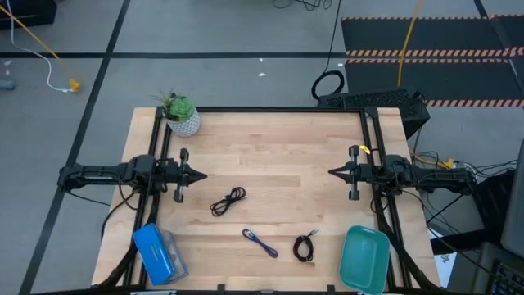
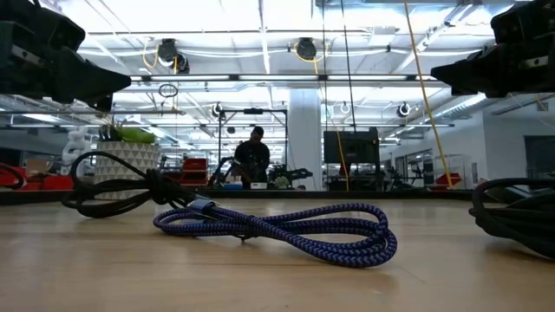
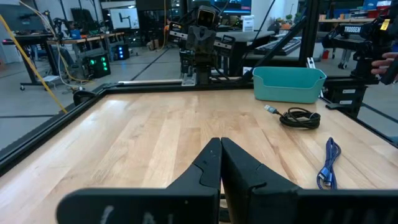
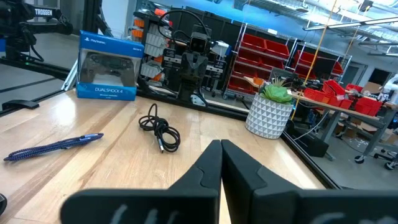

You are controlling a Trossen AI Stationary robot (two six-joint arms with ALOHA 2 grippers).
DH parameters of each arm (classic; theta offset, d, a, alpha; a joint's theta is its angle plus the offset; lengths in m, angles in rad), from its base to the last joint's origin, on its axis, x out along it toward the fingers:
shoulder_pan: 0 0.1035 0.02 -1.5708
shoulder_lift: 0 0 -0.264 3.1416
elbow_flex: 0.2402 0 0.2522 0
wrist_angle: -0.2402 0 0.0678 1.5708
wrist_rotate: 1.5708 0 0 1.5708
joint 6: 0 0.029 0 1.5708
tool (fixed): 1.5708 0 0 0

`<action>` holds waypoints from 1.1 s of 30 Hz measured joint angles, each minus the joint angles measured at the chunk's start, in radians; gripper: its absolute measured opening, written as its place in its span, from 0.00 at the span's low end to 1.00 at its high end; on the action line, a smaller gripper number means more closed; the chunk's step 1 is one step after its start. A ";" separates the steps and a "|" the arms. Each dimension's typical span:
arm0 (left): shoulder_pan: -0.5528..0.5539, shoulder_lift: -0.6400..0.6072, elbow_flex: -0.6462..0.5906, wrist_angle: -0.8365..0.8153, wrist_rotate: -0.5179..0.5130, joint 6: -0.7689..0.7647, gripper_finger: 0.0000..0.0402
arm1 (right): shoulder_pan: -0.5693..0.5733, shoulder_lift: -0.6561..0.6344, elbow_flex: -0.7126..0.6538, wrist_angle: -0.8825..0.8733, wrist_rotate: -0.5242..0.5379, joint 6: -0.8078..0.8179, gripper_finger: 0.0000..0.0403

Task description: Pick and place USB-C Cables

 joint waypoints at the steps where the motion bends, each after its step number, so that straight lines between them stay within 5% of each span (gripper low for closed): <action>1: 0.000 0.000 0.000 0.000 0.000 0.000 0.01 | 0.000 0.000 0.000 0.000 0.000 0.000 0.00; 33: 0.000 0.000 0.000 0.000 0.000 0.000 0.01 | 0.000 0.015 0.037 0.012 0.000 0.086 0.00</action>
